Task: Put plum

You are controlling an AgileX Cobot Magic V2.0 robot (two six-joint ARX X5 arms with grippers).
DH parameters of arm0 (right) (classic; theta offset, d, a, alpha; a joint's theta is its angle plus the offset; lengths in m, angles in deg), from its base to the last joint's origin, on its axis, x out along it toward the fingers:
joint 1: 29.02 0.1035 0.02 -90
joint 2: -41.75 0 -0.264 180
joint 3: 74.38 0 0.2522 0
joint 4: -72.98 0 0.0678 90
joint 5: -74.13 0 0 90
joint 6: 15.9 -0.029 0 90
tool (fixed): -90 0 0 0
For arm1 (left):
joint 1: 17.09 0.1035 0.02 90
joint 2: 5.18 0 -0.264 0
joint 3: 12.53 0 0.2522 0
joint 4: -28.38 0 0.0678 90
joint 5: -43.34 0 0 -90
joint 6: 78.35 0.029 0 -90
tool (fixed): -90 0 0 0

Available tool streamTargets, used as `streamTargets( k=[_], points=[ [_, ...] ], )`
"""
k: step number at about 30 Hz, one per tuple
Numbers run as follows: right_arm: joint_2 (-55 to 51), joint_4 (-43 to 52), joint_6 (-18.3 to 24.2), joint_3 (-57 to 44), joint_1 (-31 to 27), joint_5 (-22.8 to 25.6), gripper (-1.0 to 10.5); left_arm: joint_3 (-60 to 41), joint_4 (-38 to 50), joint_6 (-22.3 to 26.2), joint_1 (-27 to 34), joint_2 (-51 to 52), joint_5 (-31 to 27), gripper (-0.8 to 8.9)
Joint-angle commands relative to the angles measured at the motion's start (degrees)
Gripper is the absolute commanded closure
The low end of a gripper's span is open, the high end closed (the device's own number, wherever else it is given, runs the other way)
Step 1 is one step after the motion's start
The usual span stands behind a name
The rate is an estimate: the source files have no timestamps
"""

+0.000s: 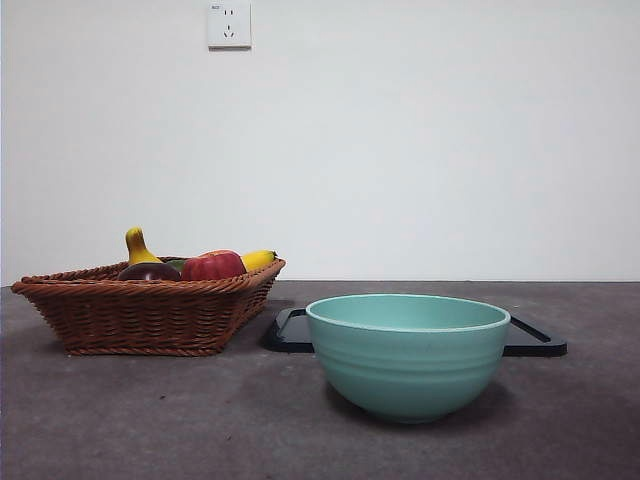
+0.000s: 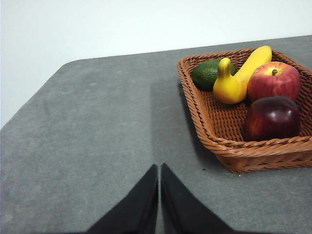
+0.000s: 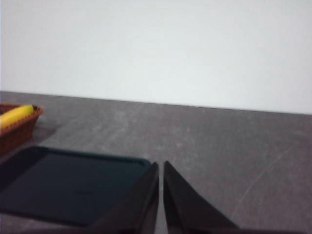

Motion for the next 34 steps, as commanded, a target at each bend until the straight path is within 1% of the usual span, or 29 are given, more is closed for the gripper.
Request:
streamTargets(
  k=[1, 10, 17, 34],
  points=[
    [0.0, 0.6, 0.1, -1.5, 0.0, 0.2, 9.4, -1.2, -0.4, -0.2, 0.2, 0.1, -0.1, 8.06],
    [0.0, -1.9, -0.4, -2.8, 0.0, 0.5, 9.4, -1.2, -0.4, -0.2, 0.2, 0.1, -0.1, 8.06],
    [0.0, -8.9, -1.2, -2.8, 0.0, 0.5, 9.4, -1.2, -0.4, -0.2, 0.2, 0.1, -0.1, 8.06],
    [0.0, -7.6, -1.3, -2.8, 0.0, 0.4, 9.4, -1.2, -0.4, -0.2, 0.2, 0.1, -0.1, 8.06]
  ],
)
